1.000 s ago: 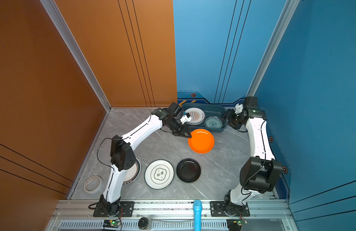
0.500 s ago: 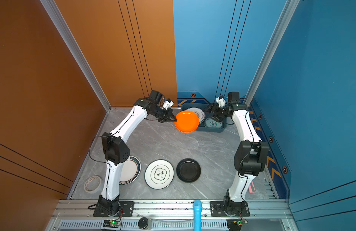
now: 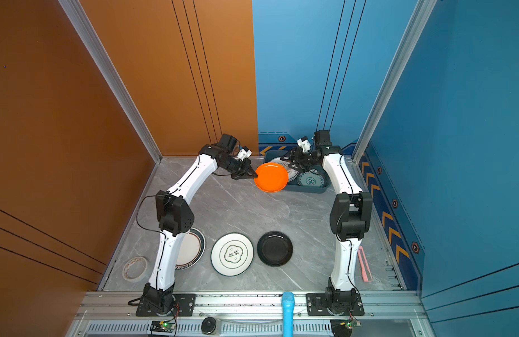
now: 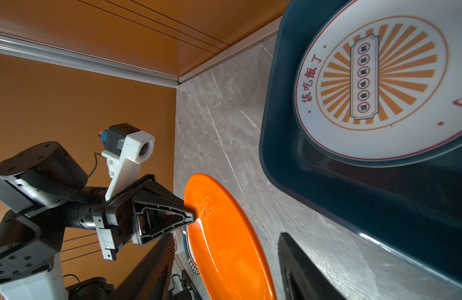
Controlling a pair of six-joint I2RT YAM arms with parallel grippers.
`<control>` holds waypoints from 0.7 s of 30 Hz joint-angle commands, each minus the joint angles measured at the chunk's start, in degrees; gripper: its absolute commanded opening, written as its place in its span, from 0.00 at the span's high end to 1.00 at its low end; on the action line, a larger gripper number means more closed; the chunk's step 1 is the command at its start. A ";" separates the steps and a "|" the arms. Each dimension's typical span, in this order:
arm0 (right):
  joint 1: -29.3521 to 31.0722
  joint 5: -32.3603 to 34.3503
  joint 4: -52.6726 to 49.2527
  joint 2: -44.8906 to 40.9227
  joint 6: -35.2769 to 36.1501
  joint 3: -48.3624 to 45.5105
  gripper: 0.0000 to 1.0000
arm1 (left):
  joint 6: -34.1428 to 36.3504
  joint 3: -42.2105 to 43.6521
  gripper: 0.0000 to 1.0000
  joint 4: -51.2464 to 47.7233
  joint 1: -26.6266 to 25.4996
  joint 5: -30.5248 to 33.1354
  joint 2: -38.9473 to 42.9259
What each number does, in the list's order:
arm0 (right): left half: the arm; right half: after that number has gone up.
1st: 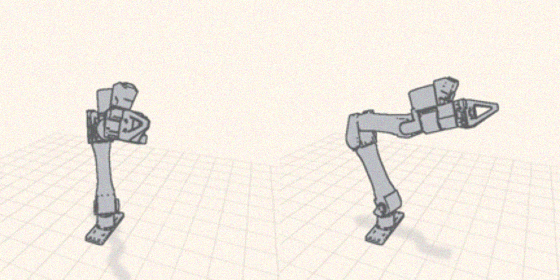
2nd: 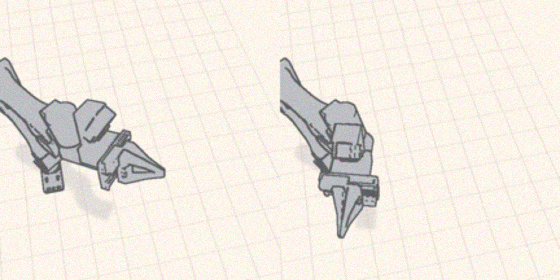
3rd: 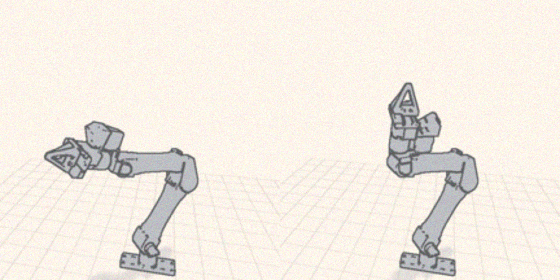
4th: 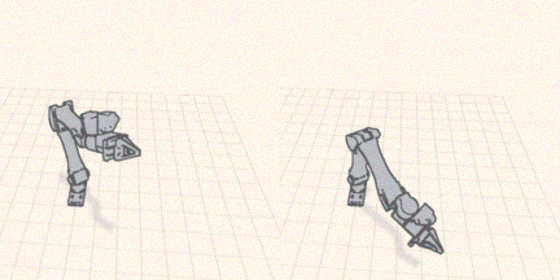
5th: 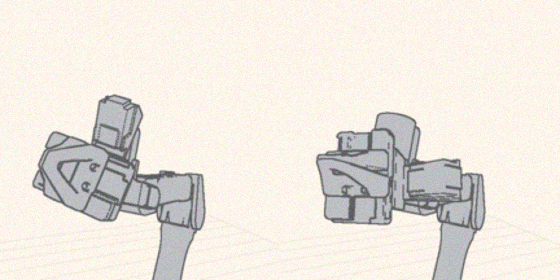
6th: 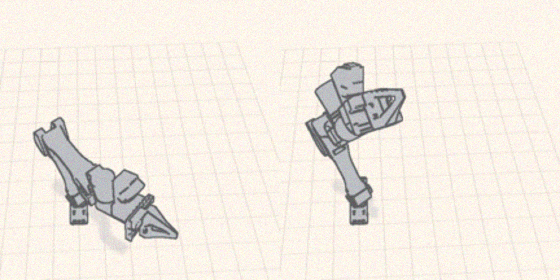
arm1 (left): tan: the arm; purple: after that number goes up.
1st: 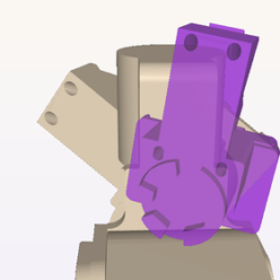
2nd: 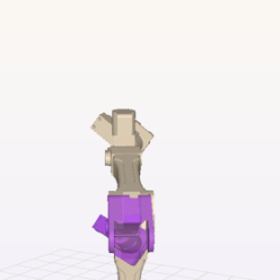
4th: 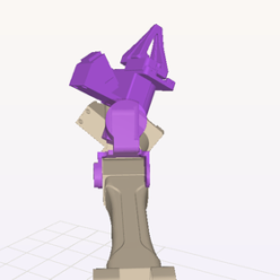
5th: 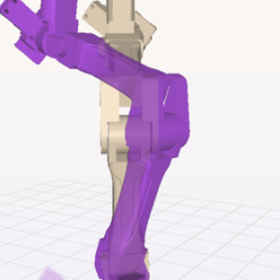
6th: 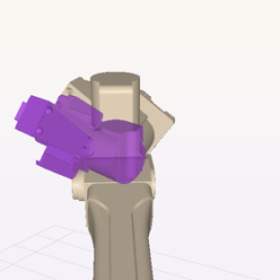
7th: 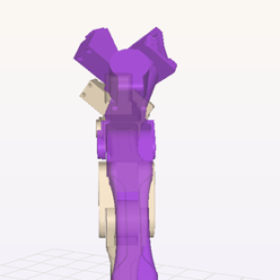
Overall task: Place the plates into the plastic bin on the countertop
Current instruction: 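Lift the orange plate upright toward the bin while right gripper approaches, then grasp the orange plate rim with right gripper and open left gripper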
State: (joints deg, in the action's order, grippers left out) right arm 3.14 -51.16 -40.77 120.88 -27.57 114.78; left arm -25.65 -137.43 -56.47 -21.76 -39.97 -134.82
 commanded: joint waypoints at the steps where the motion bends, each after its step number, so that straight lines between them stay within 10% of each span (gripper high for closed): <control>1: 0.38 -1.28 0.43 2.05 -1.34 2.11 0.35 | -0.72 -3.10 1.00 -0.15 1.49 -2.64 -0.77; 21: 4.27 -6.58 0.17 6.73 -0.99 2.29 0.67 | -2.96 -8.66 1.00 -0.10 3.87 -3.47 -6.19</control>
State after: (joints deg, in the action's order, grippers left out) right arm 6.07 -55.35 -40.71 126.43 -28.73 115.68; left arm -27.99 -143.63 -56.73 -18.37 -41.25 -140.42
